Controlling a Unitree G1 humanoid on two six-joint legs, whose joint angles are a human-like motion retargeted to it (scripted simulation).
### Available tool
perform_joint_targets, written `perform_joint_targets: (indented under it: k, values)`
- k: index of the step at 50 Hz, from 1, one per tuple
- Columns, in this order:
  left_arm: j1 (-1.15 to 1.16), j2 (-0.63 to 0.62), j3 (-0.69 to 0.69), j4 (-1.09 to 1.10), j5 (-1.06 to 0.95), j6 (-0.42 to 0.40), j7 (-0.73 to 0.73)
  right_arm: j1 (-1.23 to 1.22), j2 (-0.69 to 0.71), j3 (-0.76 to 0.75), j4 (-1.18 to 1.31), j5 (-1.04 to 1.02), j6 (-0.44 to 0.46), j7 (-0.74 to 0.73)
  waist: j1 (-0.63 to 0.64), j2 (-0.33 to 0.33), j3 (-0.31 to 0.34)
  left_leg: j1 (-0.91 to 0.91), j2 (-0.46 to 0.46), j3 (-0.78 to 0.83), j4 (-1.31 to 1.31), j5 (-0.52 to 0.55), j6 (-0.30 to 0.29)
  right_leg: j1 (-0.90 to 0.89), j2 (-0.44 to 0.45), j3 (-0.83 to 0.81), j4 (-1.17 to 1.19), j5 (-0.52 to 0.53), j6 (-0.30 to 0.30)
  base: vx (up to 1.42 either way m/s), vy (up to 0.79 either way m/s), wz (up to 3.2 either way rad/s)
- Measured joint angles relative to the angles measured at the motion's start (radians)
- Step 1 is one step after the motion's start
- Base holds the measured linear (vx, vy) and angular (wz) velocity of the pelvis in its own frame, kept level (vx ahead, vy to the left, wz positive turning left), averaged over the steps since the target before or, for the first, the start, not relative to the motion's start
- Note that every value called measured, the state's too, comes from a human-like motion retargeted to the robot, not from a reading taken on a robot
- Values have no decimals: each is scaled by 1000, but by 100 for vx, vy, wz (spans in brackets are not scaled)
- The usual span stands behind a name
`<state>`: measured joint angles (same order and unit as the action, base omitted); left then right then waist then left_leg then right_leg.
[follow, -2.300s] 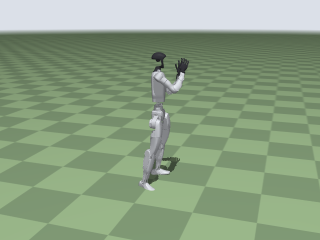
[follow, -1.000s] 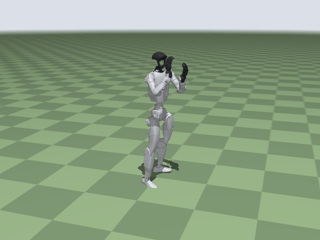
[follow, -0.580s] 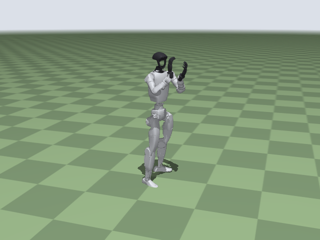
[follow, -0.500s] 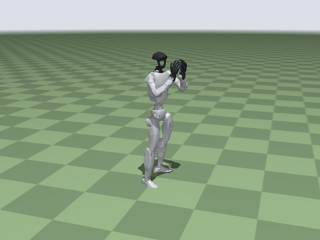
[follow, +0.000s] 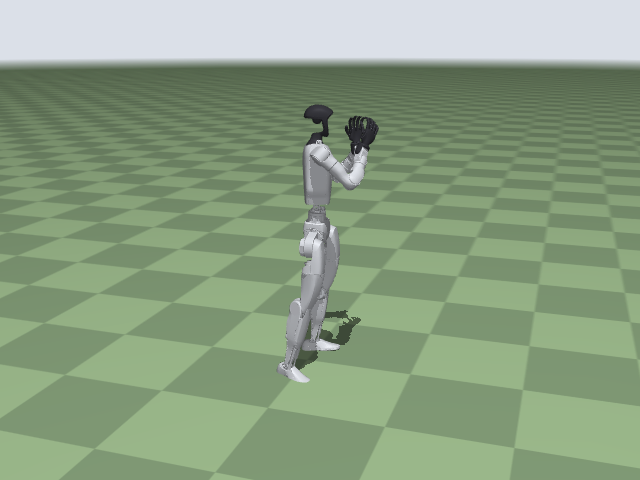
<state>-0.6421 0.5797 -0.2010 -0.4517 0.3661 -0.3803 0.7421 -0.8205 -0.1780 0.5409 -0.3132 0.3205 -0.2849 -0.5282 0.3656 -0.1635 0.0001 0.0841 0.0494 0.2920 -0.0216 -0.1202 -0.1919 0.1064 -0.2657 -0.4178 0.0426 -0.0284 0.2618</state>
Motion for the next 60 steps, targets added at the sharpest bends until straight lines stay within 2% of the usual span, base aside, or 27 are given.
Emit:
perform_joint_targets:
  k: [2, 5, 7, 8, 10, 12, 15, 18, 20, 25, 28, 32, 38, 42, 45, 48, 51, 55, 60]
  values:
    - [8, 1, 16, 23, -64, -21, -28, -45, -33, -16, -11, -265, 27, -20, 29, -10, 7, -4, -15, -31, -10, 8, 3, 7, -16, -30, 13, -8, -1, 1, 11, 80]
    - [44, -60, -18, 42, -410, -61, -126, -135, -82, -26, -35, -791, 124, -90, 68, -15, 11, -7, -28, -67, -34, 26, 6, 8, -31, -65, 34, -17, -13, 0, 9, 63]
    - [72, -86, -35, 40, -570, -66, -175, -182, -86, -21, -43, -978, 158, -104, 85, -14, 11, -7, -33, -85, -50, 36, 3, 7, -36, -81, 45, -22, -20, 0, 7, 47]
    - [87, -87, -41, 33, -589, -70, -183, -193, -78, -14, -42, -1006, 155, -104, 91, -13, 9, -7, -34, -92, -56, 40, -1, 7, -38, -89, 49, -23, -22, 0, 6, 39]
    - [102, -63, -38, 9, -529, -88, -172, -200, -45, 9, -19, -963, 142, -106, 103, -13, 8, -8, -37, -103, -62, 43, -8, 9, -40, -100, 56, -25, -23, 1, 5, 31]
    - [96, -23, -22, -27, -369, -98, -112, -189, 5, 33, 33, -782, 116, -108, 110, -15, 11, -8, -39, -109, -62, 43, -15, 12, -43, -106, 60, -26, -23, 0, 2, 12]
    - [79, 24, 12, -79, -177, -84, -44, -136, 82, 56, 100, -401, 61, -57, 119, -16, 11, -6, -40, -112, -60, 40, -20, 17, -45, -109, 61, -26, -22, 0, 0, 0]
    - [82, 33, 32, -74, -139, -68, -36, -98, 105, 55, 112, -233, 46, -9, 119, -12, 7, -7, -41, -110, -53, 36, -19, 18, -46, -106, 62, -25, -24, 0, 0, 0]
    - [96, 14, 25, -32, -199, -65, -44, -103, 82, 44, 87, -325, 53, -24, 113, -8, 6, -7, -41, -107, -48, 34, -15, 17, -48, -100, 64, -26, -26, 0, 0, 0]
    - [101, -82, -23, 180, -617, -54, -174, -181, 6, 1, -63, -690, 104, -91, 86, 14, 9, 1, -38, -89, -45, 36, -5, 8, -47, -78, 74, -31, -33, -3, -2, -17]
    - [100, -102, -35, 231, -687, -43, -206, -201, -22, -24, -120, -780, 104, -93, 58, 30, 5, 5, -32, -74, -41, 34, -2, 2, -43, -61, 74, -31, -34, -4, -4, -29]
    - [39, -111, -57, 156, -581, -70, -195, -149, -71, -31, -75, -772, 114, -106, 30, 47, 8, 11, -24, -48, -30, 28, 3, -4, -35, -32, 74, -30, -29, -4, -5, -34]
    - [-148, -110, -109, 5, -394, -84, -191, -38, -122, -14, 128, -480, 93, -18, -5, 72, 17, 18, -10, -16, -13, 20, 8, -9, -22, 2, 68, -27, -20, -4, -6, -29]
    - [-201, -116, -145, 30, -291, -76, -158, -24, -165, -47, 43, -490, 48, -48, -34, 91, 23, 20, -2, -3, -10, 23, 9, -14, -13, 17, 64, -25, -19, -4, -7, -19]
    - [-178, -165, -178, 134, -360, -66, -161, -46, -182, -95, -111, -568, 31, -87, -53, 101, 26, 19, 3, 6, -12, 28, 15, -21, -7, 27, 62, -25, -19, -4, -7, -17]
    - [-149, -236, -202, 264, -542, -36, -227, -75, -191, -149, -243, -662, 48, -102, -68, 108, 29, 16, 7, 12, -13, 33, 24, -29, -2, 35, 61, -26, -22, -3, -7, -15]
    - [-148, -269, -214, 312, -600, -22, -255, -58, -212, -182, -285, -718, 69, -115, -83, 112, 33, 15, 11, 16, -14, 37, 31, -35, 3, 40, 61, -28, -23, -2, -7, -10]
    - [-195, -261, -228, 209, -466, -60, -218, 36, -251, -171, -163, -662, 92, -130, -101, 118, 40, 17, 18, 19, -15, 40, 32, -35, 10, 42, 61, -30, -19, -1, -7, -3]
    - [-304, -241, -229, 82, -262, -80, -166, 106, -268, -155, -25, -489, 40, -77, -119, 128, 48, 19, 27, 17, -13, 41, 30, -30, 19, 38, 62, -34, -14, 0, -7, 2]
